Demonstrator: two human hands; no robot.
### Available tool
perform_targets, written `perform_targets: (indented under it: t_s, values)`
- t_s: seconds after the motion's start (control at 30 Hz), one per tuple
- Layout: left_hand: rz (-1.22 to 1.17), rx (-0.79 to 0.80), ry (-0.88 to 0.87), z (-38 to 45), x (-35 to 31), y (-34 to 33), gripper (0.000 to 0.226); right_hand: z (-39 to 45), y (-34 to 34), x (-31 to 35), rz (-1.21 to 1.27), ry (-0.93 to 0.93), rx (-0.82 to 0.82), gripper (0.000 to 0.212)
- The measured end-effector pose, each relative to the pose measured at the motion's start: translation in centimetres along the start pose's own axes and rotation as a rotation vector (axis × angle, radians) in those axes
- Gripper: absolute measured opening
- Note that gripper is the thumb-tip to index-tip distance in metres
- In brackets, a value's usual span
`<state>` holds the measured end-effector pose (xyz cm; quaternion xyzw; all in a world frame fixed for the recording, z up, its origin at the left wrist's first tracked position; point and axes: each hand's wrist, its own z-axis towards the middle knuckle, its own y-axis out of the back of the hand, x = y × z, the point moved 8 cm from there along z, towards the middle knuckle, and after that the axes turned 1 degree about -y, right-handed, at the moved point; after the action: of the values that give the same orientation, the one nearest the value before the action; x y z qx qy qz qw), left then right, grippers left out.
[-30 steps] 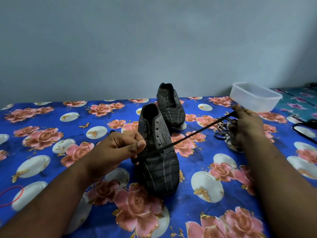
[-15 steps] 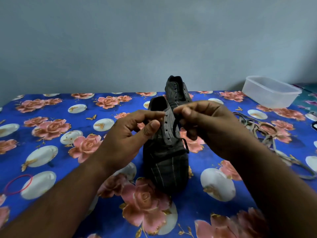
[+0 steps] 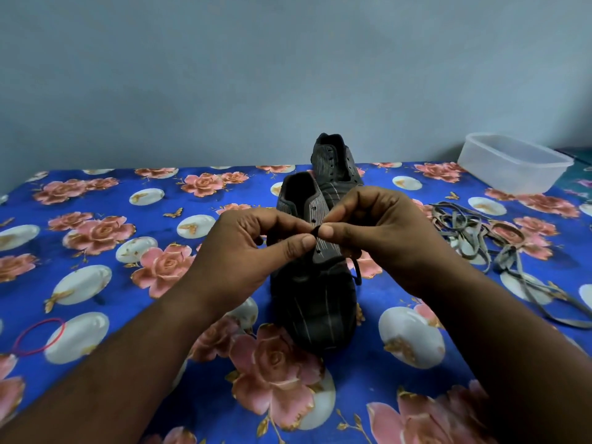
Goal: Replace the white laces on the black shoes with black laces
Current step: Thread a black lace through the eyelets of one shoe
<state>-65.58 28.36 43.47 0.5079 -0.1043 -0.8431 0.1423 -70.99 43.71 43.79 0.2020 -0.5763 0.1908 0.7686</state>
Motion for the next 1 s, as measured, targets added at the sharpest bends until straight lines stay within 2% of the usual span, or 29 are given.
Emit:
perform_targets:
  t_s: [0.2,0.37,0.53,0.73,0.83,0.9,1.0]
  values:
    - [-0.062,0.040,0.055,-0.1,0.4,-0.8,0.014,0.0,-0.3,-0.1,-0.007,0.020,0.029,0.012]
    - [-0.104,0.038,0.131,-0.1,2.0,-0.3,0.009,0.2,-0.1,-0.4,-0.065,0.013,0.030,0.014]
    - [-0.052,0.022,0.120,-0.1,1.6,-0.2,0.017,0.5,0.2,-1.0,-0.061,0.011,0.008,0.020]
    - [0.001,-0.014,0.154,-0.1,2.2,-0.2,0.007,0.8,0.7,-1.6,-0.132,0.024,-0.002,0.017]
    - [0.096,-0.024,0.140,-0.2,2.2,-0.1,0.005,1.1,0.9,-1.4,-0.434,0.171,-0.039,0.012]
    - [0.204,-0.037,0.120,-0.2,2.2,0.0,0.007,1.2,0.5,-1.6,-0.715,0.294,-0.022,0.018]
    - [0.294,-0.026,0.097,-0.3,2.1,-0.1,0.009,1.1,-0.2,-2.4,-0.905,0.358,0.056,0.028]
